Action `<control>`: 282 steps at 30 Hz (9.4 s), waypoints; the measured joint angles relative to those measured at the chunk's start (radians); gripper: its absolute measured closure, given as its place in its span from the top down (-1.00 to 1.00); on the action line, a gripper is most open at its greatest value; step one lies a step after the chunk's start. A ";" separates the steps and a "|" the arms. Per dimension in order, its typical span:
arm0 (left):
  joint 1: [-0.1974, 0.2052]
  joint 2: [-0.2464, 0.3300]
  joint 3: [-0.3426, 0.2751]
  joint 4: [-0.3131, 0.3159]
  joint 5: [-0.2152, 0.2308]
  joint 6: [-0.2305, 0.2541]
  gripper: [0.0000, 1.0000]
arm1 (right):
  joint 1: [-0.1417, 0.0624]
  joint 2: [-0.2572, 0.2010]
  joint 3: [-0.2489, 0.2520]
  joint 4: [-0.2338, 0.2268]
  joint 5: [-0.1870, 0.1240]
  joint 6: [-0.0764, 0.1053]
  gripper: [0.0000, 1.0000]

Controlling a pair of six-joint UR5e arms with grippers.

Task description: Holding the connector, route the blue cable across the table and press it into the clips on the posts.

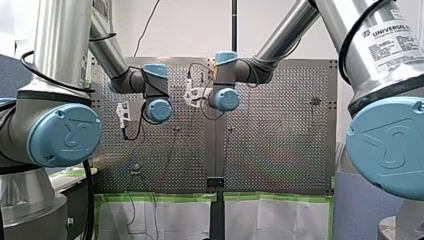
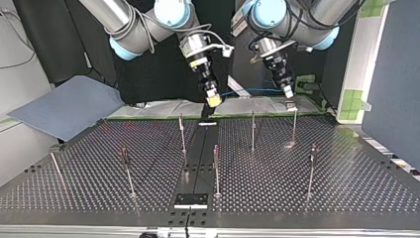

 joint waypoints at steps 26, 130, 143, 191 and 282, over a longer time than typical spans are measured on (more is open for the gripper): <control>0.053 0.179 0.070 -0.146 0.075 0.008 -1.00 | 0.019 0.032 -0.249 0.126 -0.039 0.022 -1.00; 0.502 0.094 0.268 -0.257 0.447 -0.105 -1.00 | 0.004 0.200 -0.608 0.354 -0.133 0.112 -1.00; 0.494 0.054 0.301 -0.242 0.578 -0.148 -1.00 | 0.001 0.220 -0.616 0.357 -0.138 0.112 -1.00; 0.506 -0.034 0.369 -0.198 0.685 -0.186 -1.00 | -0.012 0.222 -0.671 0.387 -0.101 0.125 -1.00; 0.436 0.175 0.217 -0.539 0.720 -0.450 1.00 | 0.013 0.266 -0.695 0.462 0.012 0.092 -1.00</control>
